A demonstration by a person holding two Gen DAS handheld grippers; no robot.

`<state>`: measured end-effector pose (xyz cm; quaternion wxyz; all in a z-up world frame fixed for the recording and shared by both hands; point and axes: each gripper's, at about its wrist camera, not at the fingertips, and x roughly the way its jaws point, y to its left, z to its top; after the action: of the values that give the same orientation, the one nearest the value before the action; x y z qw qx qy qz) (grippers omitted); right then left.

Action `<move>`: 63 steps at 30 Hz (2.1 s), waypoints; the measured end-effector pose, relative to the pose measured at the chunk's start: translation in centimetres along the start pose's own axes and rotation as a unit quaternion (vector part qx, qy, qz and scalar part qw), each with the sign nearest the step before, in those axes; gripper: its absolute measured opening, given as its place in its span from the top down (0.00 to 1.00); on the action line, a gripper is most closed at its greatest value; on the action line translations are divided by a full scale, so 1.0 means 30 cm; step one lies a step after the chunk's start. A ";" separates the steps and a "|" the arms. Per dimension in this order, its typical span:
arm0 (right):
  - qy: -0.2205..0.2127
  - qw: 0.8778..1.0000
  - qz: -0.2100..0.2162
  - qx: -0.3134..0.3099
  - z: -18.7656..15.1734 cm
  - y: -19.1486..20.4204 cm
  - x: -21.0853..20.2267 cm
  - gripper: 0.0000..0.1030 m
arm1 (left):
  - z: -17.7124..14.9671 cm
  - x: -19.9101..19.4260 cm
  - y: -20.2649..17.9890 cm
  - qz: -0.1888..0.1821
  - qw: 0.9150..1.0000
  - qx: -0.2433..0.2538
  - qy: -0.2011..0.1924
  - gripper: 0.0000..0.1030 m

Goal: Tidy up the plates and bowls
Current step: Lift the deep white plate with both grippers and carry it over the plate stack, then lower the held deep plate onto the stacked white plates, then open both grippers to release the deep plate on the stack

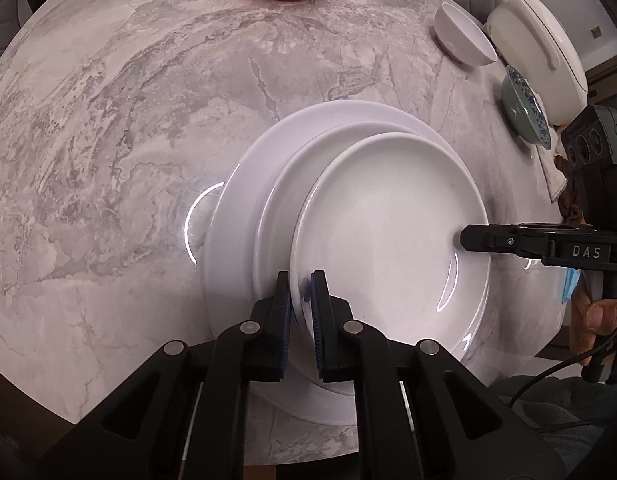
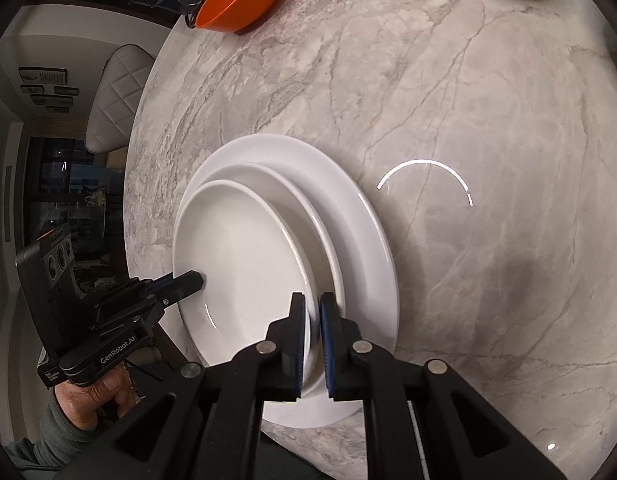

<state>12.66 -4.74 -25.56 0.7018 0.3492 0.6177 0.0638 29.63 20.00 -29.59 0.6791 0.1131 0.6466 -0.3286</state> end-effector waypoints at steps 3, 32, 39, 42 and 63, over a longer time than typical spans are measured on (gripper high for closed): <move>-0.002 1.000 -0.008 -0.008 0.000 0.008 0.000 0.90 | 0.009 0.006 -0.007 0.001 1.000 -0.001 0.000 0.92; -0.021 0.997 -0.070 -0.038 -0.014 0.058 0.018 0.95 | 0.015 -0.055 -0.068 -0.024 0.999 0.015 -0.039 0.24; -0.022 0.996 -0.073 -0.037 -0.011 0.071 0.018 0.85 | 0.021 -0.173 -0.045 -0.056 0.995 0.000 -0.087 0.18; -0.028 0.997 -0.059 -0.040 -0.013 0.090 0.017 0.57 | 0.027 -0.228 -0.022 -0.069 0.991 -0.009 -0.111 0.08; -0.209 0.976 0.047 0.045 -0.234 0.041 -0.290 0.07 | 0.055 -0.353 -0.061 -0.094 0.982 0.016 -0.164 0.01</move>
<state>4.69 -5.48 -17.65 0.7948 0.4151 0.4427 -0.0055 30.44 20.82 -18.78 0.7402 0.0067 0.5287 -0.4154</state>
